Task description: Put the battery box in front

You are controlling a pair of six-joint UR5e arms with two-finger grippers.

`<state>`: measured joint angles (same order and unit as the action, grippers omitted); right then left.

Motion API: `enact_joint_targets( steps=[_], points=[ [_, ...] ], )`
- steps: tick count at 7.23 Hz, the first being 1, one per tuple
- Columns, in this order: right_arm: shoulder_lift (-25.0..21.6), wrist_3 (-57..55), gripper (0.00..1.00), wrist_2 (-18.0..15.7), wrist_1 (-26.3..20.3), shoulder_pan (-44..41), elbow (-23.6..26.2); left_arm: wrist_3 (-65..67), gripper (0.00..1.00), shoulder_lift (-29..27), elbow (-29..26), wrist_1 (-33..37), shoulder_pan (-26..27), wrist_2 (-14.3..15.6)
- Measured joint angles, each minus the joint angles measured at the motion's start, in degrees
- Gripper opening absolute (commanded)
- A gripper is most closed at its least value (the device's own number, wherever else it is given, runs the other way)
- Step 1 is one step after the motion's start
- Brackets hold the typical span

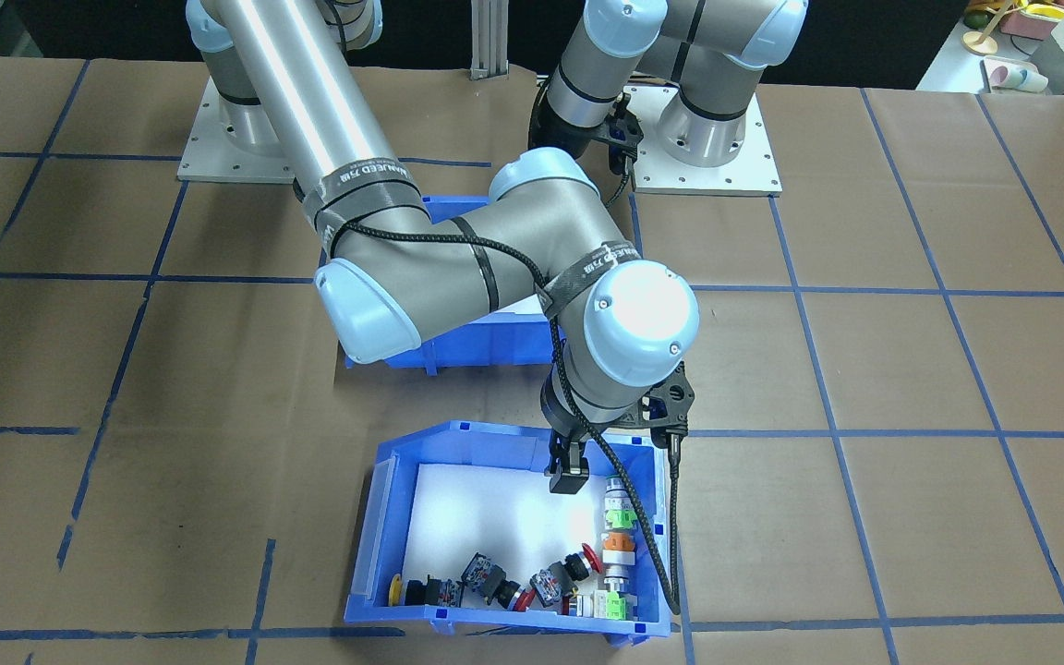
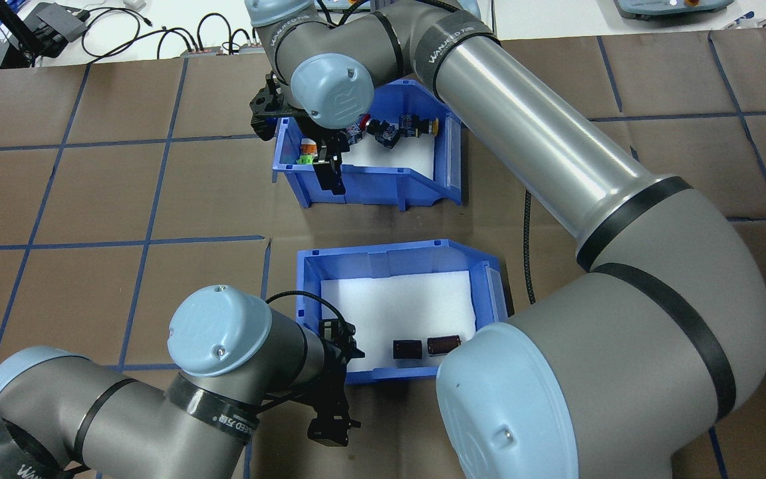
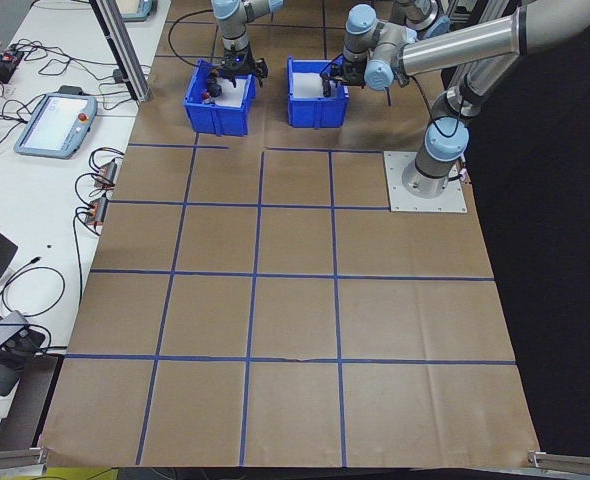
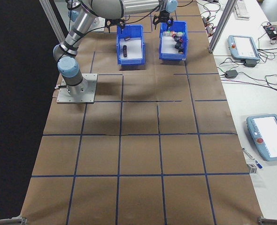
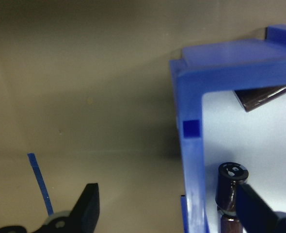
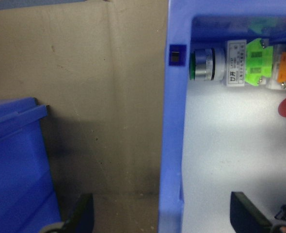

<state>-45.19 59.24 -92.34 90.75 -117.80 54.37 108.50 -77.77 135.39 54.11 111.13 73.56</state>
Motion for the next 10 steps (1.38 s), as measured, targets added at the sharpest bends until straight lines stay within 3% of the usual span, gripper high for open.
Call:
enact_joint_targets(
  steps=[1,3,4,5,6,7,8,10],
  points=[
    [0.85,-0.19,0.85,-0.04,0.43,-0.01,0.13,0.31,0.99,-0.97,-0.06,-0.87,0.65,-0.35],
    [1.56,-0.82,0.32,-0.15,0.86,-0.09,0.19,0.45,0.92,-3.19,-0.21,-2.78,1.29,-0.58],
    [1.56,-0.83,0.11,-0.23,0.9,-0.02,0.2,0.42,0.89,-4.55,-0.29,-4.08,1.43,-0.58],
    [1.41,-0.74,0.03,-0.27,0.91,0.14,0.19,0.43,0.73,-5.84,-0.47,-5.42,1.58,-0.57],
    [1.16,-0.67,0.01,-0.31,0.95,0.3,0.0,0.46,0.4,-6.65,-0.79,-6.32,1.76,-0.61],
    [0.95,-0.37,0.01,-0.99,1.68,0.63,-0.34,0.34,0.14,-7.12,-1.08,-6.9,2.01,-0.66],
    [0.62,0.73,0.0,-2.18,3.32,1.11,-0.59,0.08,0.0,-7.35,-1.23,-7.23,2.23,-0.71],
    [-1.85,6.61,0.0,-3.21,5.89,4.45,-1.0,-0.49,0.0,-6.86,-1.33,-7.94,2.41,-0.59]
  ],
)
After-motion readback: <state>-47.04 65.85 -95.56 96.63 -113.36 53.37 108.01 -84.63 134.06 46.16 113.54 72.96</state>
